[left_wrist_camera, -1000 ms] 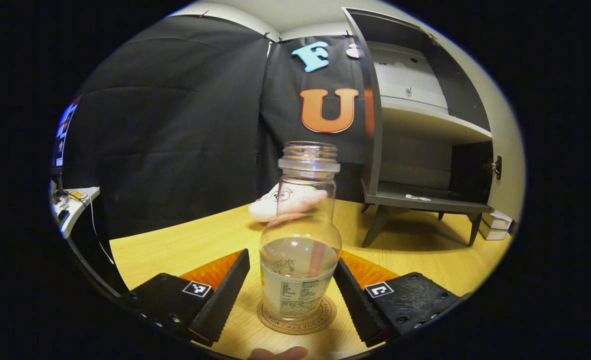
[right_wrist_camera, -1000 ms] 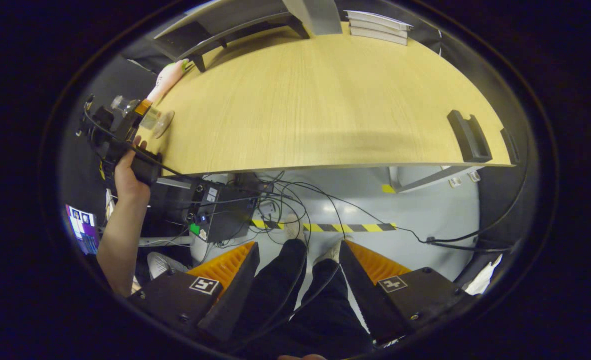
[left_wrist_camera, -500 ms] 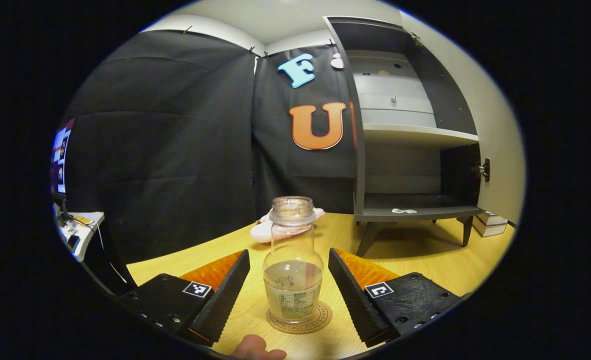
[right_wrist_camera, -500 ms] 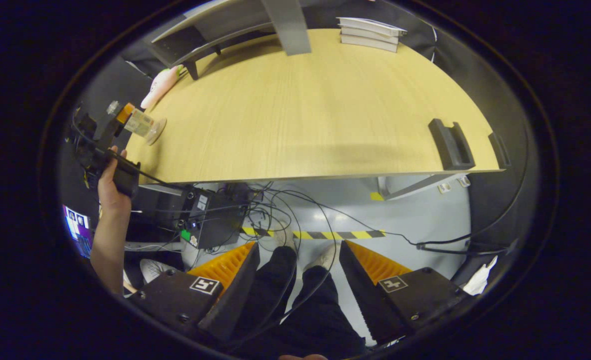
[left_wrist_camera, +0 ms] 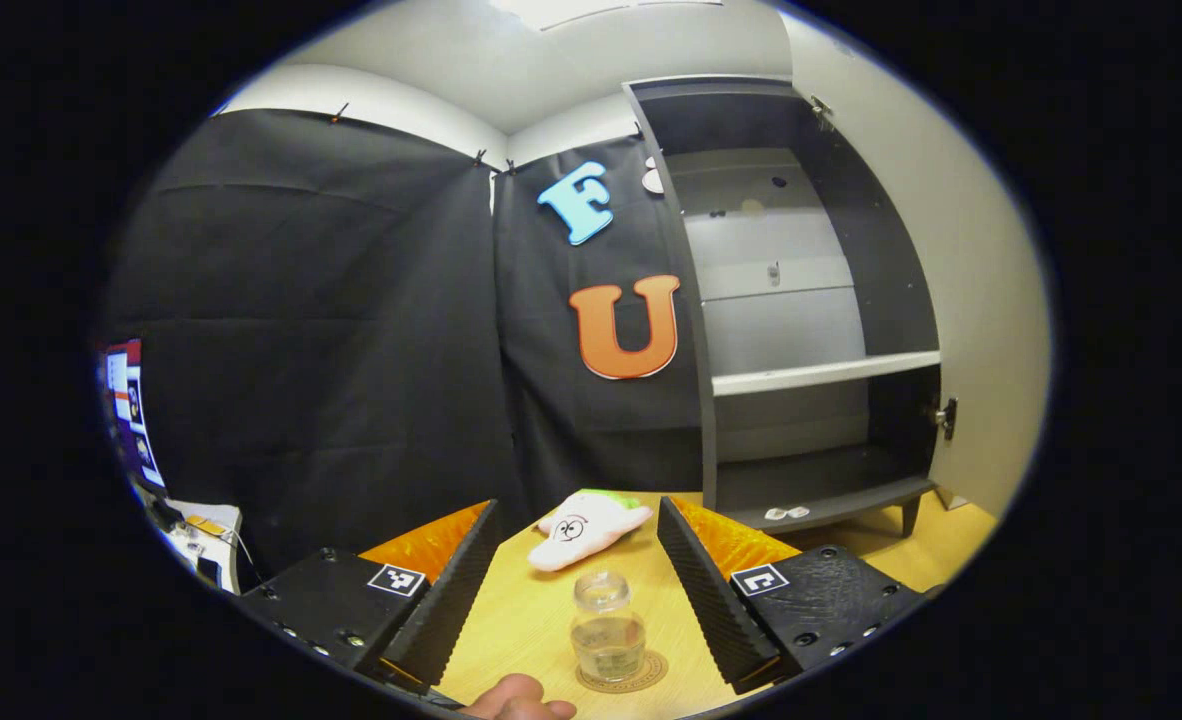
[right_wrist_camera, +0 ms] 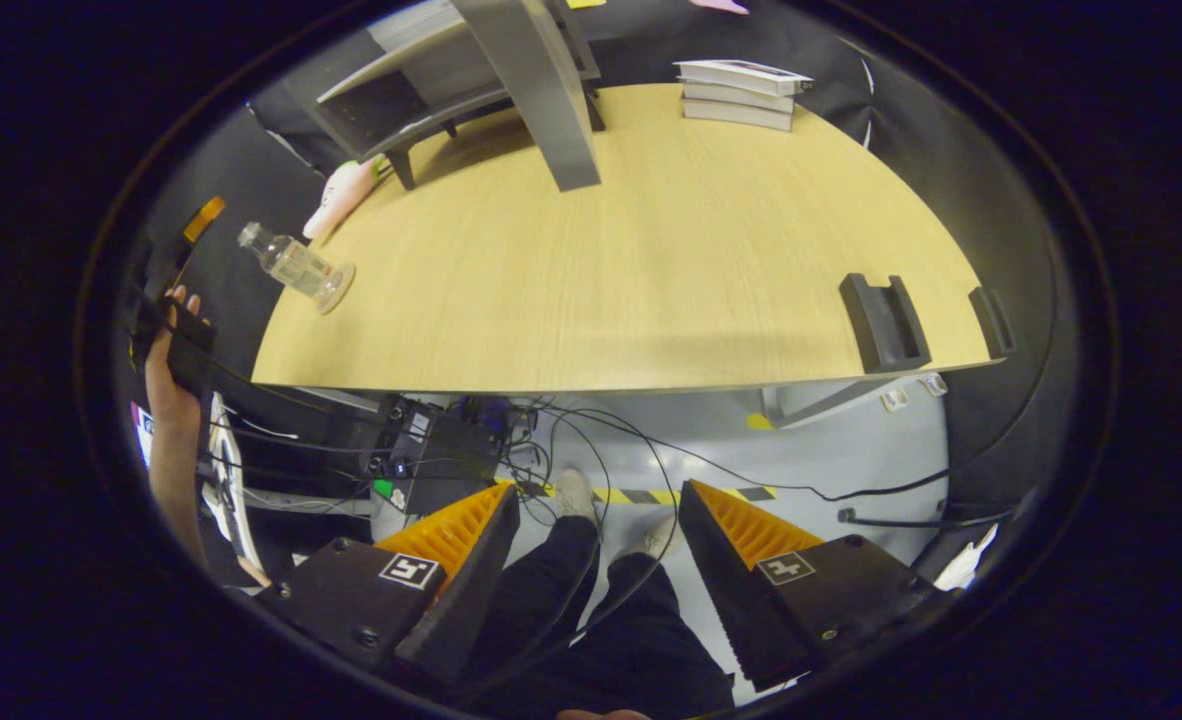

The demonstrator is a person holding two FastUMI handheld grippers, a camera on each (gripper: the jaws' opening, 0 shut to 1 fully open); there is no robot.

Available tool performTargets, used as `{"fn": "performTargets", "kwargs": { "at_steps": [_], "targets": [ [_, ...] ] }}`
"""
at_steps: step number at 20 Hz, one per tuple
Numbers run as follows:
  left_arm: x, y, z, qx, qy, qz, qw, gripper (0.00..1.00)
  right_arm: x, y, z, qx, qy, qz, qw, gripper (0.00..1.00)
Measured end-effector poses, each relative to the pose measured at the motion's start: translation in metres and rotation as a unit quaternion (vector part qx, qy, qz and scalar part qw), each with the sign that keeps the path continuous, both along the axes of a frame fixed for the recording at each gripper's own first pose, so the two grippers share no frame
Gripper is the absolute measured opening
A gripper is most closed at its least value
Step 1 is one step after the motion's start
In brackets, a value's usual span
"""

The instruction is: Open the cabinet door with the right hand, grasp the bottle in the cabinet with the left hand and place it on the coaster, then close the cabinet door with the right hand.

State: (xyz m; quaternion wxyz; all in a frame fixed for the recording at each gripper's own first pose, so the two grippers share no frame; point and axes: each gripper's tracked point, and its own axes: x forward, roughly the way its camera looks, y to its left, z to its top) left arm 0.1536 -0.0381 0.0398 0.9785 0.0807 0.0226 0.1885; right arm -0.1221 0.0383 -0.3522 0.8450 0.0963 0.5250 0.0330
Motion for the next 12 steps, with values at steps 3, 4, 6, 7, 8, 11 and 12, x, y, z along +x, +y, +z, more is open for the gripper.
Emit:
{"fn": "performTargets", "kwargs": {
  "at_steps": [3,4,6,7,8,11,12],
  "targets": [
    [0.013,-0.041,0.054,0.033,-0.012,-0.047,0.998,1.0,-0.014,-0.034,0.018,-0.009,-0.024,-0.025,0.999,1.0],
    [0.017,-0.058,0.07,0.042,-0.018,-0.065,0.997,0.95,-0.013,-0.049,0.027,-0.007,-0.038,-0.049,0.998,0.96],
    [0.024,-0.095,0.086,0.033,-0.023,-0.104,0.994,0.95,0.001,-0.079,0.053,0.0,-0.082,-0.097,0.992,1.0],
    [0.026,-0.113,0.09,0.018,-0.021,-0.121,0.992,0.95,0.015,-0.093,0.07,0.0,-0.11,-0.114,0.987,0.96],
    [0.028,-0.128,0.089,-0.001,-0.012,-0.131,0.991,0.96,0.03,-0.107,0.09,0.0,-0.14,-0.126,0.982,0.96],
    [0.024,-0.158,0.08,-0.036,0.023,-0.149,0.988,0.96,0.083,-0.123,0.184,0.014,-0.257,-0.136,0.957,1.0],
    [0.023,-0.174,0.074,-0.039,0.042,-0.171,0.984,0.96,0.098,-0.125,0.22,0.015,-0.295,-0.132,0.946,1.0]
  ]
}}
